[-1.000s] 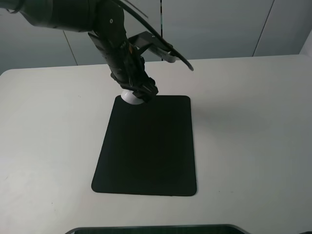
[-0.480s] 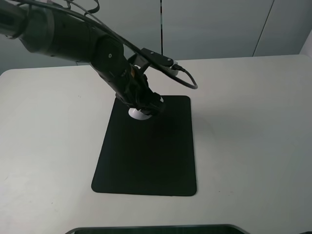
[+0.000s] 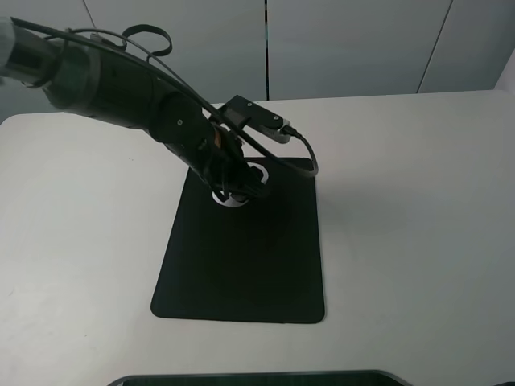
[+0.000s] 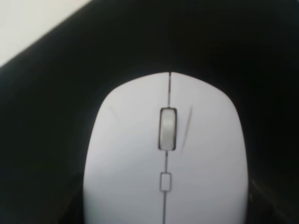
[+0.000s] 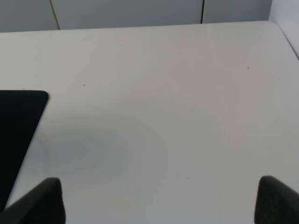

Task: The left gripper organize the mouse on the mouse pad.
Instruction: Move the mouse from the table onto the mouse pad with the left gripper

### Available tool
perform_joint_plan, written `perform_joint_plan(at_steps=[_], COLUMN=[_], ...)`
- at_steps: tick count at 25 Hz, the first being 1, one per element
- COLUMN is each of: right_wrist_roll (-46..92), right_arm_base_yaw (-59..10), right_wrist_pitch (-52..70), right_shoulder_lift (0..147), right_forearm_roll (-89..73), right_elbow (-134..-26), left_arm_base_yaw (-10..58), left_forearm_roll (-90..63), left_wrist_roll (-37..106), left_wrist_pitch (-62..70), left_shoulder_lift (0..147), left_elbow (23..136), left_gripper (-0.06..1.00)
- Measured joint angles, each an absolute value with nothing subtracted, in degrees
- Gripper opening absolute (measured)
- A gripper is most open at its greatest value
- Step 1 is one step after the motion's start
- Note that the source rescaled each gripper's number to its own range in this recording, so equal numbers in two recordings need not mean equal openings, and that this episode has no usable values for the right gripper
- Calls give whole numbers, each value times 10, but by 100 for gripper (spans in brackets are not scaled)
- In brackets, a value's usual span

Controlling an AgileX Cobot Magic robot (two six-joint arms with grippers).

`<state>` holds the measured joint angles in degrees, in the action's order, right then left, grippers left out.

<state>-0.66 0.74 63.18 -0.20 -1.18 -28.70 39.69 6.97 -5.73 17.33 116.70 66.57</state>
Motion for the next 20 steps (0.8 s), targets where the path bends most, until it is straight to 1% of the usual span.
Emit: perform_joint_plan(at_steps=[11, 20], right_wrist_roll=[-7, -7], right_arm_base_yaw=[7, 7], right_wrist_pitch=[632, 632], right_shoulder_lift=[-2, -2], right_forearm_roll=[-12, -12], right_elbow=[-287, -287], left_arm_base_yaw=[397, 397], left_forearm_roll=[108, 112], left_wrist_roll=[-48, -42], left_wrist_pitch=[166, 142], left_shoulder_lift=[1188, 1202], left_elbow=[666, 664], left_gripper=[0, 0])
